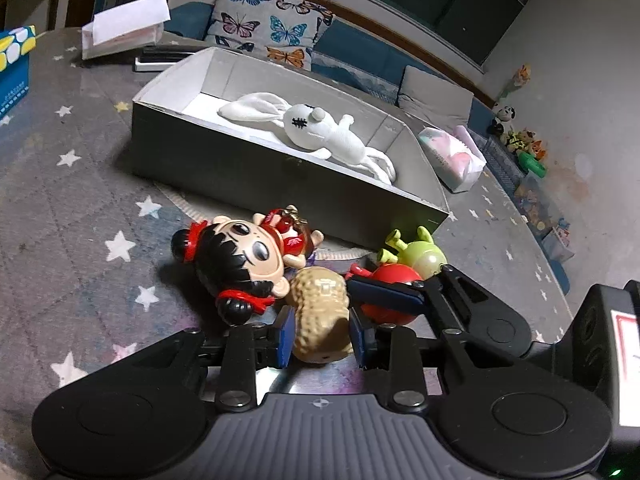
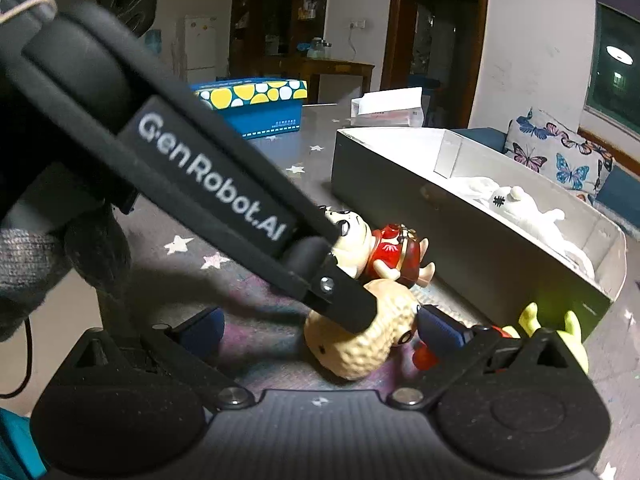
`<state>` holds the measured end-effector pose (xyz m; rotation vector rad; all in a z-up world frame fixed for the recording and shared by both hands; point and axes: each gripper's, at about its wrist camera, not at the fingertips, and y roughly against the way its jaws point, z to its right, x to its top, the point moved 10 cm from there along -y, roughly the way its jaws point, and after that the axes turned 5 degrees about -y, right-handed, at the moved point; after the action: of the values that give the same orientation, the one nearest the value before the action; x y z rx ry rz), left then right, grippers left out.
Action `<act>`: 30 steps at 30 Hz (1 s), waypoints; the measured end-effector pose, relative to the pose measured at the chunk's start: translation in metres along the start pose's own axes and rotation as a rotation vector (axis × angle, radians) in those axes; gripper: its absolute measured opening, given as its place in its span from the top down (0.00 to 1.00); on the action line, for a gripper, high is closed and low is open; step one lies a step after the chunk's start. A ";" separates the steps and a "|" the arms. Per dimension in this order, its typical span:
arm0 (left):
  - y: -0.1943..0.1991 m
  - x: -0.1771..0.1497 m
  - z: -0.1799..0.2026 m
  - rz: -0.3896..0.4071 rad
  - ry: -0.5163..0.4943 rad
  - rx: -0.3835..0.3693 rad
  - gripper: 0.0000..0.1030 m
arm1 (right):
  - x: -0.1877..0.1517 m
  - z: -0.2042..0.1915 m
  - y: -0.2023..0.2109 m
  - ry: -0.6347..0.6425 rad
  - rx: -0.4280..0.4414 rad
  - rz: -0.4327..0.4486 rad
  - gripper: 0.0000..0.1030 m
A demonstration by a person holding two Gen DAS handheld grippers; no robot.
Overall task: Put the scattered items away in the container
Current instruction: 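Grasp the peanut-shaped toy with the left tool and lift it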
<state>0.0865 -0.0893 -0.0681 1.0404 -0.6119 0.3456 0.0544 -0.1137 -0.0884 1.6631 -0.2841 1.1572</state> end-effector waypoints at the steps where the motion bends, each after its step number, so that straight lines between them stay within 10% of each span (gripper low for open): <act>1: -0.001 0.000 0.001 -0.001 0.000 -0.003 0.69 | 0.001 0.001 -0.001 0.004 -0.002 -0.001 0.00; 30: 0.012 -0.017 -0.003 -0.072 0.070 -0.084 0.69 | -0.016 -0.012 0.022 -0.085 0.121 -0.037 0.07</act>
<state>0.0673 -0.0804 -0.0715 0.9636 -0.5201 0.2897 0.0250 -0.1187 -0.0874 1.8191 -0.2398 1.0963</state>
